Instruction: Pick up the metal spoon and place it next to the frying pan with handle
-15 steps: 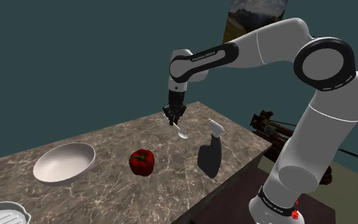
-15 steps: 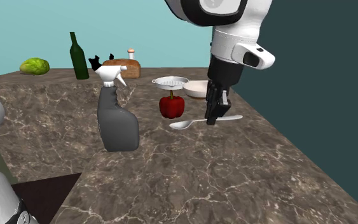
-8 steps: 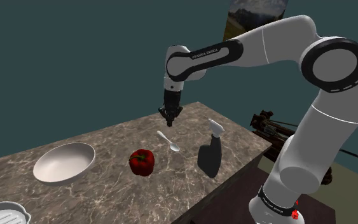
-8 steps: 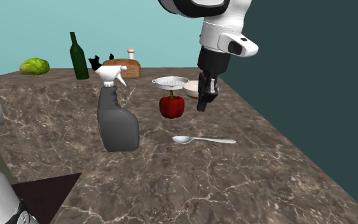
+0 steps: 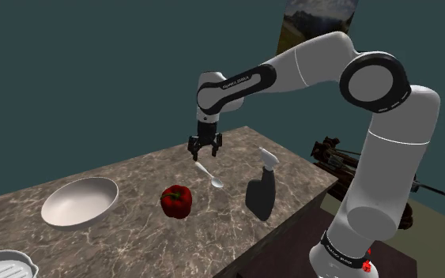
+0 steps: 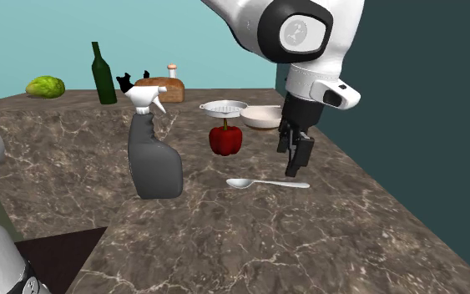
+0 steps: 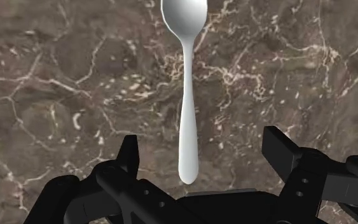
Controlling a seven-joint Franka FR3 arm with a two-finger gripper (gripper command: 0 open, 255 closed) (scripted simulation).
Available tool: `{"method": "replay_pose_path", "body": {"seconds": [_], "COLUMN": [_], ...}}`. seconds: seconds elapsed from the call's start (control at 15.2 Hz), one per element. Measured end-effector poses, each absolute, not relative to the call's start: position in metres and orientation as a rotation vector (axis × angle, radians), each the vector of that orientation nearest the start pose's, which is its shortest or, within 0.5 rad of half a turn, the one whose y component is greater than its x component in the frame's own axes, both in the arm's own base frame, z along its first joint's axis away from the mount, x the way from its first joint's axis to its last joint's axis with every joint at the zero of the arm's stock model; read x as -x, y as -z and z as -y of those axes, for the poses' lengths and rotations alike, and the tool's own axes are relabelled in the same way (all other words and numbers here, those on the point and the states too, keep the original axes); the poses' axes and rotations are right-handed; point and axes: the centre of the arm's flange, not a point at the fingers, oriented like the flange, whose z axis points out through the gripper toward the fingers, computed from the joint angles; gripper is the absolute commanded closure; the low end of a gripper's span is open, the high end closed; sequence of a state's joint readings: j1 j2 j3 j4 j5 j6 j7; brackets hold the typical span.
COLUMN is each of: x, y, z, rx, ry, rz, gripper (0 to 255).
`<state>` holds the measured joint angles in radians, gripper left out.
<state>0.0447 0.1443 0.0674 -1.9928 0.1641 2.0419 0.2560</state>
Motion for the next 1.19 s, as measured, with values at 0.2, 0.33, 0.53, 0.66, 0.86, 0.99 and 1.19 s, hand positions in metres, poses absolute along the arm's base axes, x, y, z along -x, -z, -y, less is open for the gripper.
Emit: {"method": "replay_pose_path", "body": {"seconds": [0.2, 0.33, 0.53, 0.66, 0.86, 0.99, 1.19], "x": [-0.579, -0.582, -0.58, -0.579, -0.58, -0.58, -0.581], "y": [-0.364, -0.352, -0.337, -0.331, -0.329, -0.329, -0.333], "z": [-0.072, -0.07, -0.073, -0.074, -0.074, -0.074, -0.069], "rx": [2.991, 2.992, 2.992, 2.992, 2.992, 2.992, 2.994], "ry": [-0.18, -0.18, -0.18, -0.18, -0.179, -0.179, -0.17], "rz": [-0.347, -0.348, -0.349, -0.349, -0.349, -0.349, -0.36], "gripper": [0, 0, 0, 0, 0, 0, 255]}}
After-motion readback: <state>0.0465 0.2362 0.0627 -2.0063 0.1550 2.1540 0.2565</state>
